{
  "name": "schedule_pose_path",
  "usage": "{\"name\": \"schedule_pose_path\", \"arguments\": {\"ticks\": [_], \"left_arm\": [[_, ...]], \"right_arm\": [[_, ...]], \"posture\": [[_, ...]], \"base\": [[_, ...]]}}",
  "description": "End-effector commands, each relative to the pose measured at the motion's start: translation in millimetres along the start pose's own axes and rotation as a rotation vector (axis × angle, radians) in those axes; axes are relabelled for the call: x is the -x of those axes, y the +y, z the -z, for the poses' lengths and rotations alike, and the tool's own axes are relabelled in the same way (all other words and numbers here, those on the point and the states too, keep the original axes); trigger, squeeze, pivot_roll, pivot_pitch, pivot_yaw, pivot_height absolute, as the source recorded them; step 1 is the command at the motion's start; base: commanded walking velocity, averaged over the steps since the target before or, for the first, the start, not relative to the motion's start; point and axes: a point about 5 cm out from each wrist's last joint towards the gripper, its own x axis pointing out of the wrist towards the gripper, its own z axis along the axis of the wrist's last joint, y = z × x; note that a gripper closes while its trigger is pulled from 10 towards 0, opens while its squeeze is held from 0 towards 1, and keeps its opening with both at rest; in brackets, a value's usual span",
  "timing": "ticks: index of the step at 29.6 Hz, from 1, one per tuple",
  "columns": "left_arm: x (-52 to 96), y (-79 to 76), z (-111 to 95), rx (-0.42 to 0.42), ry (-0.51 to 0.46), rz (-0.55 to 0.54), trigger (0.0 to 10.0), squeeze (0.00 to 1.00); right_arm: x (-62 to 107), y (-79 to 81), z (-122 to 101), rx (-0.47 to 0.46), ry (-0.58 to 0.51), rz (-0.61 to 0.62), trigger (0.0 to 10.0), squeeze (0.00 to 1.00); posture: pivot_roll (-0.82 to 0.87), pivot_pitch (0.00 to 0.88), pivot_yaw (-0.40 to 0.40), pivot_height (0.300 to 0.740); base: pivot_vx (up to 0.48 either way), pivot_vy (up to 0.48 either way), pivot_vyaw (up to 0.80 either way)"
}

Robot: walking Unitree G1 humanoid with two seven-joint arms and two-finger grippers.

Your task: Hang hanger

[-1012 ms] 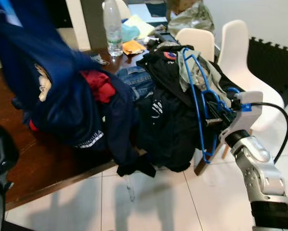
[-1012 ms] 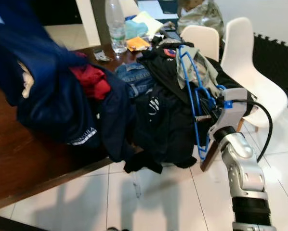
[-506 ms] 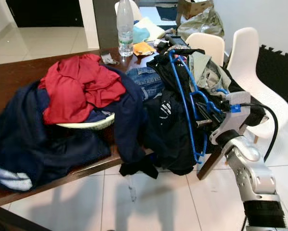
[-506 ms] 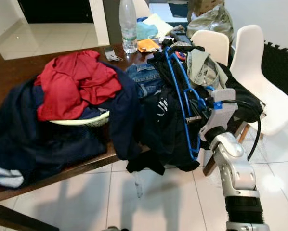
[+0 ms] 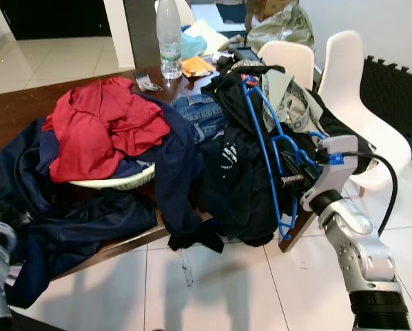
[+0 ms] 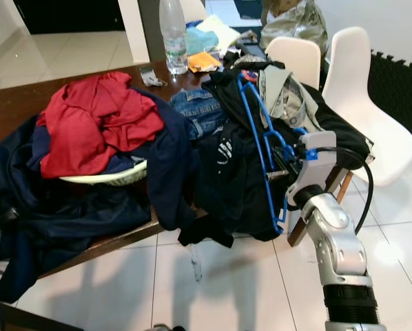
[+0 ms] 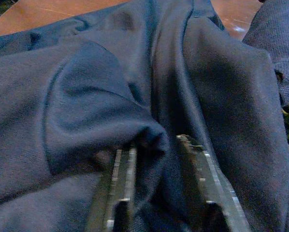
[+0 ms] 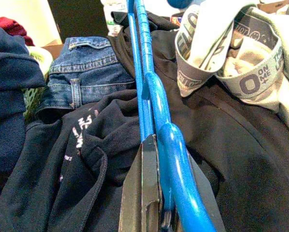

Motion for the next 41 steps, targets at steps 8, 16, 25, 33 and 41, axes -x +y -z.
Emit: {"name": "schedule_pose_path", "arguments": {"ticks": [8, 16, 25, 33, 41], "left_arm": [[10.4, -35.2, -38, -0.074, 0.101, 0.423, 10.0, 1.00], [45.1, -60.0, -85, -0.340, 0.236, 0.911, 10.0, 1.00], [55.1, -59.3, -138, -0.648, 0.192, 1.035, 10.0, 1.00], [51.8, -34.5, -137, -1.119, 0.375, 0.969, 10.0, 1.00], [64.7, -30.0, -162, -1.455, 0.547, 1.120, 10.0, 0.00]], "right_arm": [[3.0, -2.8, 1, 0.011, 0.013, 0.001, 10.0, 0.00], [1.1, -2.2, 1, 0.015, 0.015, -0.008, 10.0, 0.00], [1.0, -3.0, -1, 0.023, 0.015, -0.008, 10.0, 0.00], [2.4, -5.5, -1, 0.028, 0.017, -0.005, 10.0, 0.00], [3.1, -7.8, 0, 0.034, 0.026, -0.003, 10.0, 0.00]], "posture": [[0.18, 0.191, 0.029, 0.740], [0.18, 0.191, 0.022, 0.740], [0.17, 0.187, 0.023, 0.740], [0.16, 0.189, 0.021, 0.740], [0.17, 0.188, 0.016, 0.740]], "base": [[0.000, 0.000, 0.00], [0.000, 0.000, 0.00], [0.000, 0.000, 0.00], [0.000, 0.000, 0.00], [0.000, 0.000, 0.00]]}}
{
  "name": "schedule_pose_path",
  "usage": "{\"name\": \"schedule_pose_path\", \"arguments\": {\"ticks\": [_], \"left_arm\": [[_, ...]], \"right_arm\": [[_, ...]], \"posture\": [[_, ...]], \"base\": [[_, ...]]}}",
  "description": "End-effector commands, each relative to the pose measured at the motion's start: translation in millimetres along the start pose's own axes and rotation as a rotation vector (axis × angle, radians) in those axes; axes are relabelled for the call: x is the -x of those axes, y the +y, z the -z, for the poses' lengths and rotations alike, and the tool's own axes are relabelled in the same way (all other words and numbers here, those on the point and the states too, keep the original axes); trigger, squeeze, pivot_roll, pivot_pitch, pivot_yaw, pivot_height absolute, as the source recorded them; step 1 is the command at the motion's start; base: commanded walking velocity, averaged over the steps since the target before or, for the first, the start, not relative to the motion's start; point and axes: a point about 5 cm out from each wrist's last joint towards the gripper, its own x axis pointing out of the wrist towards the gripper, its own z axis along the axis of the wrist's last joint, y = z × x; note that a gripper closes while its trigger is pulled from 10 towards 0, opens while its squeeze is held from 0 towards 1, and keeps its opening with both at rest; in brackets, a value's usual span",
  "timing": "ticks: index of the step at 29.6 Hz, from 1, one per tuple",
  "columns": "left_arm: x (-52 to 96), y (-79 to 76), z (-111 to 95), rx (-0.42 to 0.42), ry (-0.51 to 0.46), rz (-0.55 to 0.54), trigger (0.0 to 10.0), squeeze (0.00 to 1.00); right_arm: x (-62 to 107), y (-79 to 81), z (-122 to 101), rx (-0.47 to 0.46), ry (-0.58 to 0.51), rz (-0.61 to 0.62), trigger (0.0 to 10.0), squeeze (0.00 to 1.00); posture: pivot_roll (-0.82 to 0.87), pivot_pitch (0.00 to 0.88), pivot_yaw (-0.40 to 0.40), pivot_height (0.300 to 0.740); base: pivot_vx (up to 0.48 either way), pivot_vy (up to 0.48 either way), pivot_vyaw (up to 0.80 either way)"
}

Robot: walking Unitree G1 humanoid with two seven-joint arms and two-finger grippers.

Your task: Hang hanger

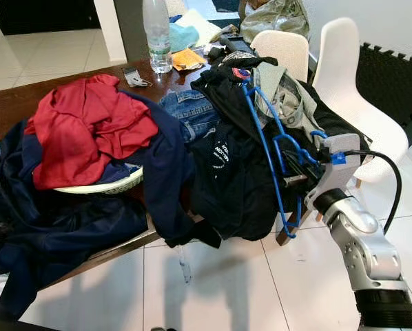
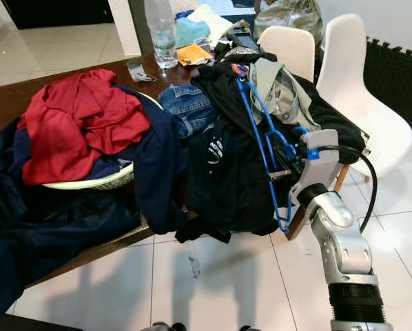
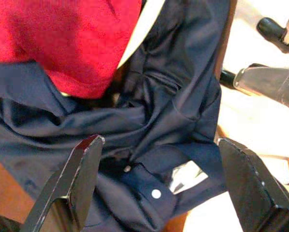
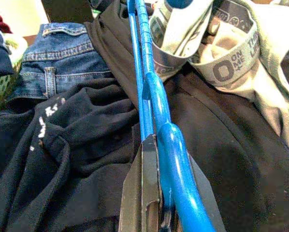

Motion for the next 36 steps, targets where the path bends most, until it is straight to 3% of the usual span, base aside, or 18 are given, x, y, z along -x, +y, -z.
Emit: {"name": "schedule_pose_path", "arguments": {"ticks": [1, 3, 5, 8, 12, 14, 18, 25, 27, 31, 36], "left_arm": [[7.8, 2.8, 6, -0.032, 0.179, 0.073, 10.0, 0.00], [7.8, 2.8, 6, -0.032, 0.179, 0.073, 10.0, 0.00], [3.9, 6.3, 22, -0.059, 0.353, 0.093, 10.0, 0.00], [-1.8, 7.1, 29, -0.081, 0.398, 0.080, 10.0, 0.00], [-25.2, 3.5, 50, -0.156, 0.454, 0.050, 10.0, 0.00], [-27.0, 4.3, 53, -0.175, 0.474, 0.037, 10.0, 0.00], [-47.7, 9.4, 62, -0.229, 0.440, -0.029, 10.0, 0.00], [-65.9, 20.5, 57, -0.292, 0.369, -0.116, 10.0, 0.00], [-65.9, 20.5, 57, -0.292, 0.369, -0.116, 10.0, 0.00], [-75.0, 33.6, 56, -0.326, 0.344, -0.220, 10.0, 0.00], [-73.4, 37.4, 59, -0.322, 0.353, -0.220, 10.0, 0.00]], "right_arm": [[1.7, -2.2, 5, -0.005, 0.021, 0.010, 10.0, 0.00], [1.7, -2.2, 5, -0.005, 0.021, 0.010, 10.0, 0.00], [1.6, -0.2, 6, -0.006, 0.025, 0.009, 10.0, 0.00], [2.2, 0.5, 7, -0.006, 0.028, 0.009, 10.0, 0.00], [5.2, -2.4, 8, -0.004, 0.037, 0.017, 10.0, 0.00], [5.5, -3.0, 8, -0.003, 0.038, 0.018, 10.0, 0.00], [5.3, -1.4, 10, -0.007, 0.041, 0.019, 10.0, 0.00], [6.1, 1.1, 11, -0.009, 0.044, 0.015, 10.0, 0.00], [6.1, 1.1, 11, -0.009, 0.044, 0.015, 10.0, 0.00], [8.2, 0.4, 11, -0.009, 0.046, 0.020, 10.0, 0.00], [9.2, 0.9, 12, -0.009, 0.048, 0.020, 10.0, 0.00]], "posture": [[0.17, 0.189, 0.016, 0.740], [0.17, 0.189, 0.016, 0.740], [0.17, 0.190, 0.019, 0.740], [0.16, 0.192, 0.020, 0.740], [0.16, 0.196, 0.022, 0.740], [0.16, 0.196, 0.022, 0.740], [0.16, 0.195, 0.021, 0.740], [0.15, 0.199, 0.023, 0.740], [0.15, 0.199, 0.023, 0.740], [0.15, 0.203, 0.027, 0.740], [0.15, 0.205, 0.027, 0.740]], "base": [[0.000, 0.000, 0.00], [0.000, 0.000, 0.00], [0.000, 0.000, 0.00], [0.000, 0.000, 0.00], [0.000, 0.000, 0.00], [0.000, 0.000, 0.00], [0.000, 0.000, 0.00], [0.000, 0.000, 0.00], [0.000, 0.000, 0.00], [0.000, 0.000, 0.00], [0.000, 0.000, 0.00]]}}
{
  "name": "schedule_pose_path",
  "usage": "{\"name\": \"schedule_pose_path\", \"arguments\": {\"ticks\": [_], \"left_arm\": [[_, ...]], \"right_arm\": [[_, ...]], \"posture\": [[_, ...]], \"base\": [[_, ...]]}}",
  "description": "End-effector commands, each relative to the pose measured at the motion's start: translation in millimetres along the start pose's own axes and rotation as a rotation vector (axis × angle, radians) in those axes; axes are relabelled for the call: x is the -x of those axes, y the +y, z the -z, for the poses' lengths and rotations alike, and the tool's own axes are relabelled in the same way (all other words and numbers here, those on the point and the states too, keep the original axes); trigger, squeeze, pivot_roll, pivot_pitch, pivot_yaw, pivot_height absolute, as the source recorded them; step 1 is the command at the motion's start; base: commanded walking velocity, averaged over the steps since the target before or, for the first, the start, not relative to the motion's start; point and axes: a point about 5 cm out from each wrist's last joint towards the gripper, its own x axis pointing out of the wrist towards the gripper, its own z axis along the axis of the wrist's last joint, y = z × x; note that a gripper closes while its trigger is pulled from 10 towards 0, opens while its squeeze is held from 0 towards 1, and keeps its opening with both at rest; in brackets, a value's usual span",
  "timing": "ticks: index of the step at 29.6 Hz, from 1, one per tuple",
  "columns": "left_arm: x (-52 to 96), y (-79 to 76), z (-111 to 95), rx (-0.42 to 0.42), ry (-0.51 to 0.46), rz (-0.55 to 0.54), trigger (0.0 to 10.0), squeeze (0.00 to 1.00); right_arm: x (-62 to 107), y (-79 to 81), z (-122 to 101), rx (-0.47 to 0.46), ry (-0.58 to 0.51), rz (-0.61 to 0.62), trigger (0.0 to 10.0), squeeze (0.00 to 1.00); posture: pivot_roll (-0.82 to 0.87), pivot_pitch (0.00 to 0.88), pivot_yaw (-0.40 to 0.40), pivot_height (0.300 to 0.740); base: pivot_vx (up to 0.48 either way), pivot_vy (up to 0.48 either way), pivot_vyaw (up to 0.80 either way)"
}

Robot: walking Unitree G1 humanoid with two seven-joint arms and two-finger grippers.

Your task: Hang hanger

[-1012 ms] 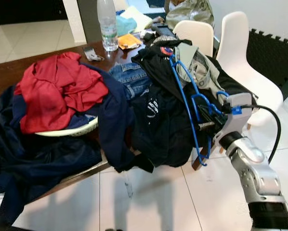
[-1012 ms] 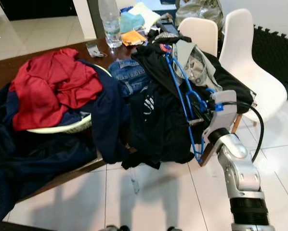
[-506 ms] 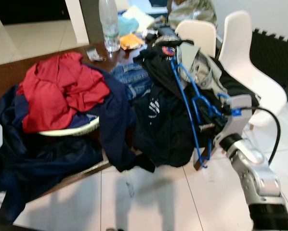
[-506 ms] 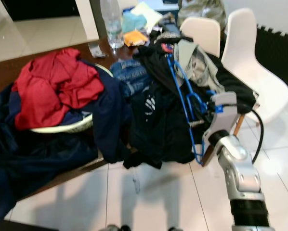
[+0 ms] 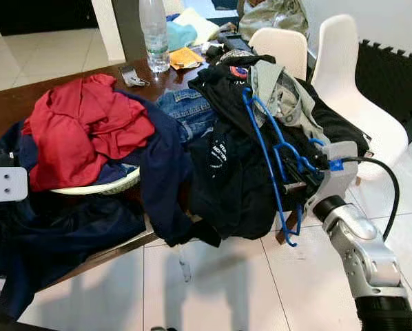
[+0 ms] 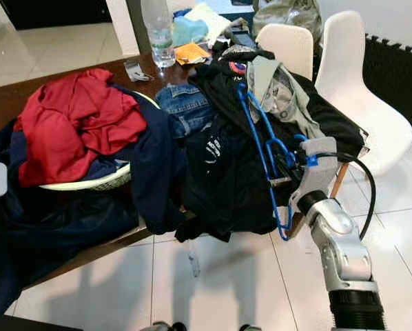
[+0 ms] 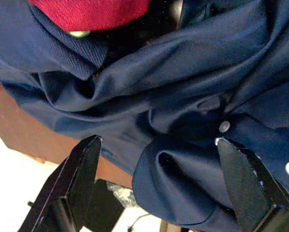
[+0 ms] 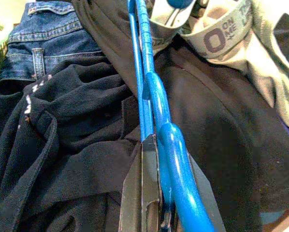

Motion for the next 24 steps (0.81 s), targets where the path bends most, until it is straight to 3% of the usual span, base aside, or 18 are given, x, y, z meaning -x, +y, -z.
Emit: {"name": "schedule_pose_path", "arguments": {"ticks": [1, 10, 15, 22, 24], "left_arm": [[-2.9, -3.2, 6, 0.006, 0.021, 0.036, 10.0, 0.00], [19.9, 0.5, 39, 0.044, 0.169, 0.080, 10.0, 0.00], [24.2, 3.9, 44, 0.046, 0.188, 0.067, 10.0, 0.00], [16.9, 2.3, 50, 0.039, 0.200, 0.042, 10.0, 0.00], [4.8, -1.6, 46, 0.031, 0.174, 0.035, 10.0, 0.00]], "right_arm": [[2.5, 0.2, 0, 0.002, 0.006, 0.004, 10.0, 0.00], [2.9, -0.5, 0, 0.005, 0.009, 0.006, 10.0, 0.00], [2.6, 0.3, 1, 0.004, 0.011, 0.005, 10.0, 0.00], [2.7, 1.2, 0, 0.005, 0.010, 0.002, 10.0, 0.00], [3.3, 0.5, -1, 0.008, 0.009, 0.004, 10.0, 0.00]], "posture": [[0.15, 0.206, 0.028, 0.740], [0.15, 0.209, 0.026, 0.740], [0.15, 0.210, 0.025, 0.740], [0.15, 0.208, 0.024, 0.740], [0.14, 0.207, 0.024, 0.740]], "base": [[0.000, 0.000, 0.00], [0.000, 0.000, 0.00], [0.000, 0.000, 0.00], [0.000, 0.000, 0.00], [0.000, 0.000, 0.00]]}}
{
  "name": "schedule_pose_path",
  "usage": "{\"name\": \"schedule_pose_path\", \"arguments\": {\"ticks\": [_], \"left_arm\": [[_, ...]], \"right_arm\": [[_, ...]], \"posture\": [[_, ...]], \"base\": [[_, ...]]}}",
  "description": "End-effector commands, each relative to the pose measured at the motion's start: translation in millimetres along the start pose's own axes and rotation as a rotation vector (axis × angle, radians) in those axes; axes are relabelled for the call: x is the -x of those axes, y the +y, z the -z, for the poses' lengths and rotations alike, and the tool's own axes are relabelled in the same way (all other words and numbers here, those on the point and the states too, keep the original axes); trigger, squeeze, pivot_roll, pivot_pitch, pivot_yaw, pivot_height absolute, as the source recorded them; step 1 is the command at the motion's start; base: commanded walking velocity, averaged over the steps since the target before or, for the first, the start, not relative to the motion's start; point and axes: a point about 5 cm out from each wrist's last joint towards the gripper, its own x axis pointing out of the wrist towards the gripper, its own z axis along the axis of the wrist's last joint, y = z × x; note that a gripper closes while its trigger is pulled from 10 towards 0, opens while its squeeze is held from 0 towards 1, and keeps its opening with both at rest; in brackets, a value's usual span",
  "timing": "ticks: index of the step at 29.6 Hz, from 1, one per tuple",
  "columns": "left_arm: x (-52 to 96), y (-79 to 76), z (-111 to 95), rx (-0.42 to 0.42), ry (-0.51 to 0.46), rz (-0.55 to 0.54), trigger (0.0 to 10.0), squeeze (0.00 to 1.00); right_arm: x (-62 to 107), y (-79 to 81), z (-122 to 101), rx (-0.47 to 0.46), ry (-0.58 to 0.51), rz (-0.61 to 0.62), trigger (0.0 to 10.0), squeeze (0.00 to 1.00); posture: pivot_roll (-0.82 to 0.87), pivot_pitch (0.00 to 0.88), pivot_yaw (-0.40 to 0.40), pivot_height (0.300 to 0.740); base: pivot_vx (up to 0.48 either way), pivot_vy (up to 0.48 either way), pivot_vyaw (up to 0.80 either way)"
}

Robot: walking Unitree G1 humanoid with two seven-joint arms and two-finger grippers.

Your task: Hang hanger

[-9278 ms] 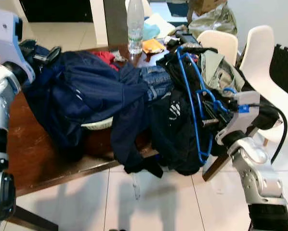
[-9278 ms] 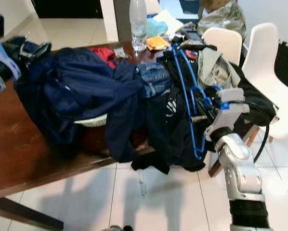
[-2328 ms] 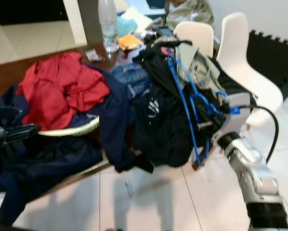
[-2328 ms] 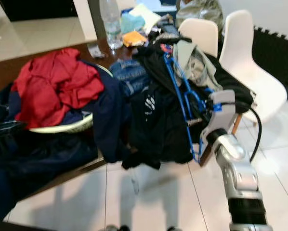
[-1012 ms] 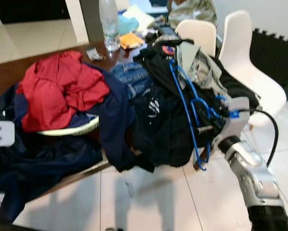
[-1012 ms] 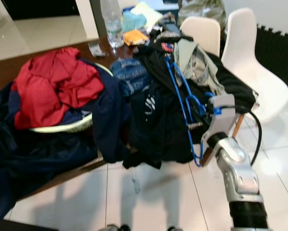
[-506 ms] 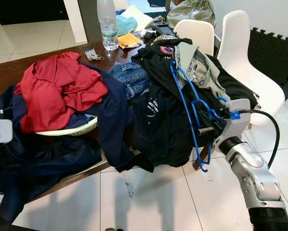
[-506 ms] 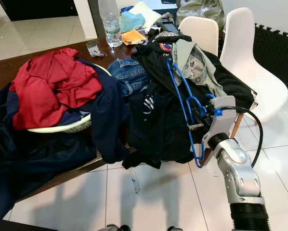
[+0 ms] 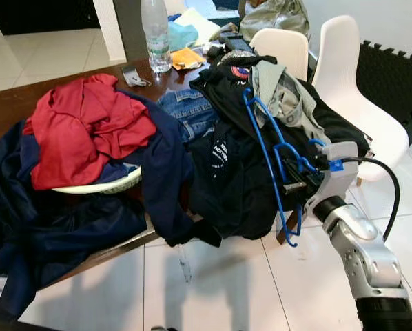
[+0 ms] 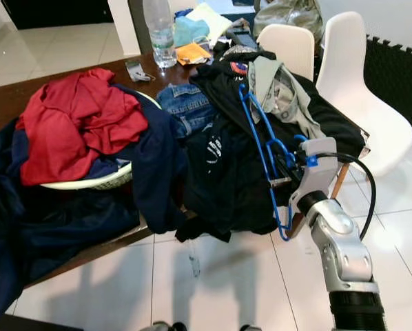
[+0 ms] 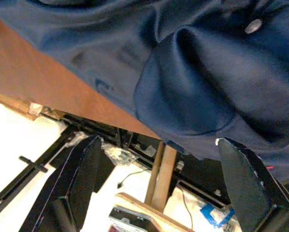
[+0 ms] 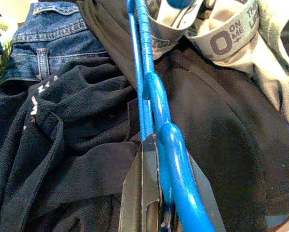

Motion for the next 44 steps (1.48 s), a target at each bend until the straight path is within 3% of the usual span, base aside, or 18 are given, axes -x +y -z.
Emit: {"name": "schedule_pose_path", "arguments": {"ticks": [1, 8, 19, 20, 22, 23, 44], "left_arm": [[-10.9, -8.1, -2, -0.015, 0.004, 0.028, 10.0, 0.00], [-35.8, -24.7, -22, -0.018, -0.090, 0.065, 10.0, 0.00], [-42.2, -30.1, -29, -0.020, -0.137, 0.097, 10.0, 0.00], [-40.9, -32.0, -24, -0.015, -0.122, 0.119, 8.2, 0.00], [-39.8, -33.0, -22, -0.012, -0.112, 0.133, 8.2, 0.00], [-38.9, -33.4, -20, -0.010, -0.109, 0.135, 0.0, 0.00], [-30.7, -31.2, -11, 0.001, -0.097, 0.128, 0.0, 0.00]], "right_arm": [[2.9, 0.3, 0, 0.007, 0.005, 0.002, 10.0, 0.00], [4.4, -1.2, -1, 0.011, 0.005, 0.004, 10.0, 0.00], [3.8, -0.7, 0, 0.009, 0.008, 0.004, 10.0, 0.00], [4.2, -1.2, 1, 0.008, 0.011, 0.006, 10.0, 0.00], [4.4, -1.5, 1, 0.008, 0.012, 0.008, 10.0, 0.00], [4.7, -1.5, 2, 0.007, 0.012, 0.008, 10.0, 0.00], [4.7, 0.0, 3, 0.004, 0.013, 0.004, 10.0, 0.00]], "posture": [[0.14, 0.207, 0.024, 0.740], [0.13, 0.209, 0.024, 0.740], [0.14, 0.210, 0.027, 0.740], [0.14, 0.212, 0.029, 0.740], [0.14, 0.212, 0.029, 0.740], [0.14, 0.212, 0.030, 0.740], [0.14, 0.208, 0.030, 0.740]], "base": [[0.000, 0.000, 0.00], [0.000, 0.000, 0.00], [0.000, 0.000, 0.00], [0.000, 0.000, 0.00], [0.000, 0.000, 0.00], [0.000, 0.000, 0.00], [0.000, 0.000, 0.00]]}}
